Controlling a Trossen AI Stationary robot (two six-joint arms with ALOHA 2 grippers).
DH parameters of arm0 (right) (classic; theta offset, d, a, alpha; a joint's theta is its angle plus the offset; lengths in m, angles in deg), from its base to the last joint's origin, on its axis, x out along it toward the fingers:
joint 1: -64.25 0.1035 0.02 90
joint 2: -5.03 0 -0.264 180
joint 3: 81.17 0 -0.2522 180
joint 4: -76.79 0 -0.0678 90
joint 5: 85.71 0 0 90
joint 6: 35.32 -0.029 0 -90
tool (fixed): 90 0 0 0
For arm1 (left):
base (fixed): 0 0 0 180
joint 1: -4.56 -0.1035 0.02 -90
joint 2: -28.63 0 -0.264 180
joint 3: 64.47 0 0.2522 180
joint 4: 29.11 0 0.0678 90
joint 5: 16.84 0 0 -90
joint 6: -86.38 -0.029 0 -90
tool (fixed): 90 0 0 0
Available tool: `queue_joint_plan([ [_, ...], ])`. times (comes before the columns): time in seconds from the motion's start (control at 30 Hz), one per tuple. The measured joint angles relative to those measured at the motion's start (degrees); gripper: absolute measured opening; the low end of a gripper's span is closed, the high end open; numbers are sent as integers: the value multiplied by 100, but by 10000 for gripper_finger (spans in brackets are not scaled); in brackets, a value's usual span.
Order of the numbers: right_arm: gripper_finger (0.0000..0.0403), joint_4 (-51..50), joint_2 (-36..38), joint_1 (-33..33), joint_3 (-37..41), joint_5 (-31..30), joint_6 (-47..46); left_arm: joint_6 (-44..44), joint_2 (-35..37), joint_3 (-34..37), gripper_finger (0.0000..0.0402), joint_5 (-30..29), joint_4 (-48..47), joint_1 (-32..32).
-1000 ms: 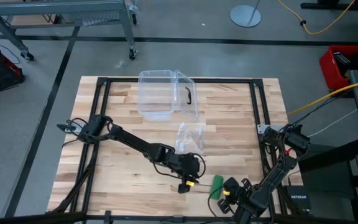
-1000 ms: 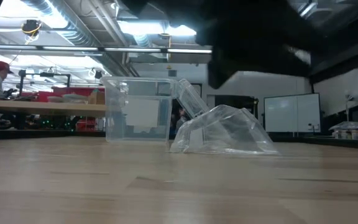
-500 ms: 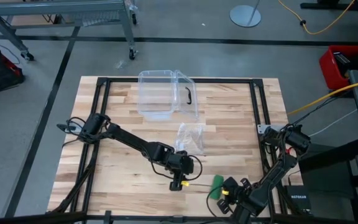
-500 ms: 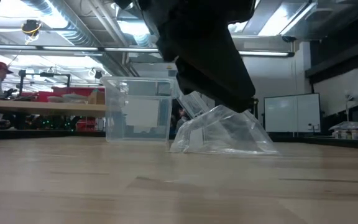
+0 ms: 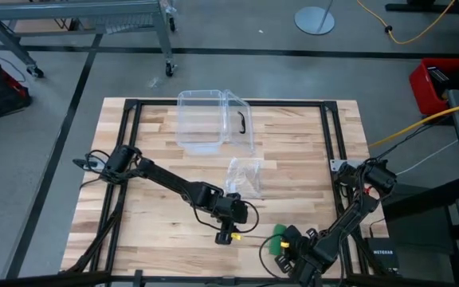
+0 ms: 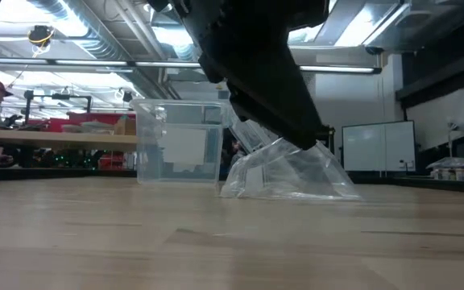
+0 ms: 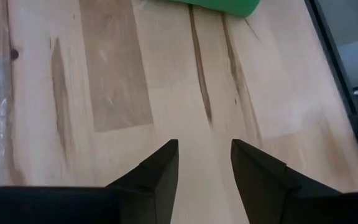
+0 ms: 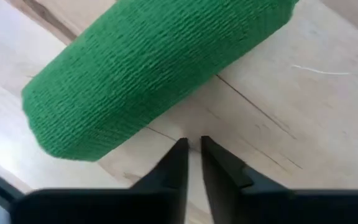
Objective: Roll bandage
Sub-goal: Prepare the transparent zip bag
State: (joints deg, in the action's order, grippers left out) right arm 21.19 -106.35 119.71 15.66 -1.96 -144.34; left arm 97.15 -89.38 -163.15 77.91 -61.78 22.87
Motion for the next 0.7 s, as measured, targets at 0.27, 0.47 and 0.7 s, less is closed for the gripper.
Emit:
queue_joint_plan([
  [0.27, 173, 214, 24, -129, -1, 171, 3, 110, 30, 4, 139, -487, -977, -114],
  [0.47, 195, 305, 64, -120, 13, 192, 15, 824, 208, 7, 118, -611, -2093, -472],
  [0.7, 191, 326, 81, -108, 13, 192, 189, 607, 416, 7, 102, -1036, -2356, -847],
])
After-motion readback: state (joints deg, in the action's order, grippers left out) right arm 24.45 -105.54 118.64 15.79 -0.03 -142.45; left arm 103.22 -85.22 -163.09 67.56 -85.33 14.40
